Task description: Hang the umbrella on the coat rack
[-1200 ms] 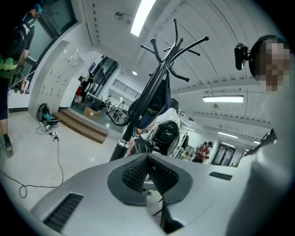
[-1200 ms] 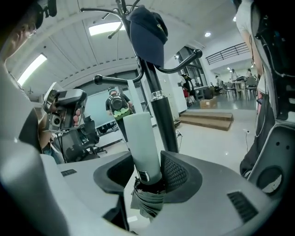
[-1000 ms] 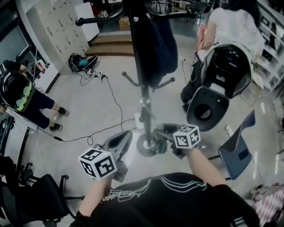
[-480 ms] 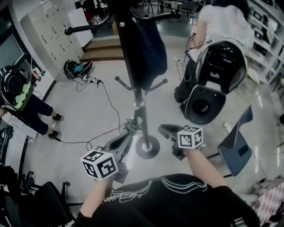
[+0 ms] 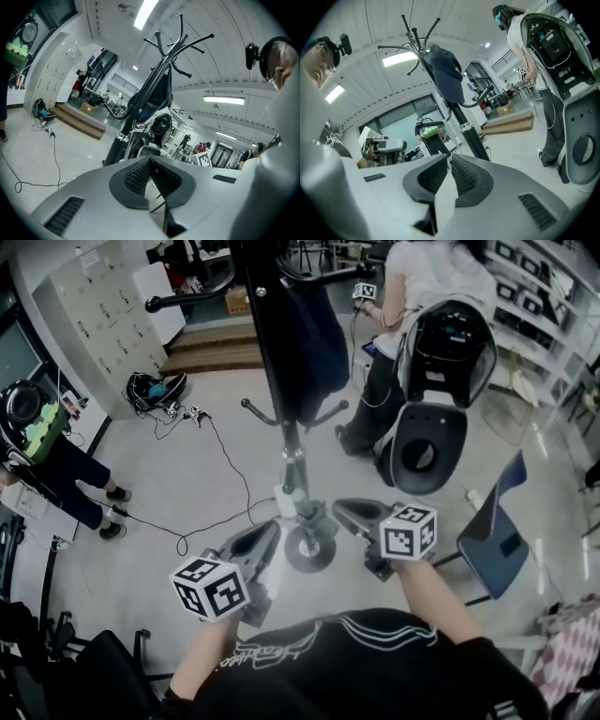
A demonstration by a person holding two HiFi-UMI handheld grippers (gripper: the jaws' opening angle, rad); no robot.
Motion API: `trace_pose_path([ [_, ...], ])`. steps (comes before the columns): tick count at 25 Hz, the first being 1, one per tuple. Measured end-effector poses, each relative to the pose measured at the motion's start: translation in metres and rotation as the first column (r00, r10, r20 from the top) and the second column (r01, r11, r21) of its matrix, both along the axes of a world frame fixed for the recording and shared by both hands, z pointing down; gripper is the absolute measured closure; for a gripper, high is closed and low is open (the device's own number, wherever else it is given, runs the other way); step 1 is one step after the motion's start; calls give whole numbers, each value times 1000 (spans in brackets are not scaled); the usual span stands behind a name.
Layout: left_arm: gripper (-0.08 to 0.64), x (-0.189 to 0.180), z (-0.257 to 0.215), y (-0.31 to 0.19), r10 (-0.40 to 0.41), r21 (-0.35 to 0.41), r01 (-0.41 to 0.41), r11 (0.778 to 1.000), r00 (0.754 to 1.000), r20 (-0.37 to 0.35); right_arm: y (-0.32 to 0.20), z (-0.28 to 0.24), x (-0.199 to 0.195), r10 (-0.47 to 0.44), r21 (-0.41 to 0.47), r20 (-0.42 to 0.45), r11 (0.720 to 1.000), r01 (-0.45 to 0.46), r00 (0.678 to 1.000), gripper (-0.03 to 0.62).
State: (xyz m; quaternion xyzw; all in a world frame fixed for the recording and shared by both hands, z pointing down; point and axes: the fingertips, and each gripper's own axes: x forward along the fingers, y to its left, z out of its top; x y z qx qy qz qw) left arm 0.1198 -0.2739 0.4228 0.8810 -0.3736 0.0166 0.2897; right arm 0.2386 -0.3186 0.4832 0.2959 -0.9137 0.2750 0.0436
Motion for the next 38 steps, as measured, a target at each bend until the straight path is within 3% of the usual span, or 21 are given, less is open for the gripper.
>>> trace_pose_path([
  [5, 561, -1, -11, 21, 44, 12, -44, 999, 999, -11, 39, -50, -19, -43, 56, 71, 998, 39, 997, 557],
  [12, 561, -3, -40, 71, 112, 70, -109, 992, 993, -39, 112, -105, -41, -57, 153, 77, 987, 44, 995, 574],
  [15, 561, -11, -49, 95, 124, 83, -119, 989, 991, -54, 141, -113, -52, -56, 168, 71, 985, 43, 996, 577],
  [21, 561, -17, -63, 137, 163, 135, -154, 979, 985, -60, 190, -128, -65, -80, 199, 156, 979, 48, 984, 580],
  [26, 561, -19, -72, 166, 201, 171, -189, 967, 978, -57, 219, -129, -69, -36, 249, 100, 969, 10, 994, 580],
  [38, 561, -30, -72, 197, 221, 171, -208, 963, 974, -57, 251, -128, -79, 1, 246, 104, 969, -27, 995, 580],
])
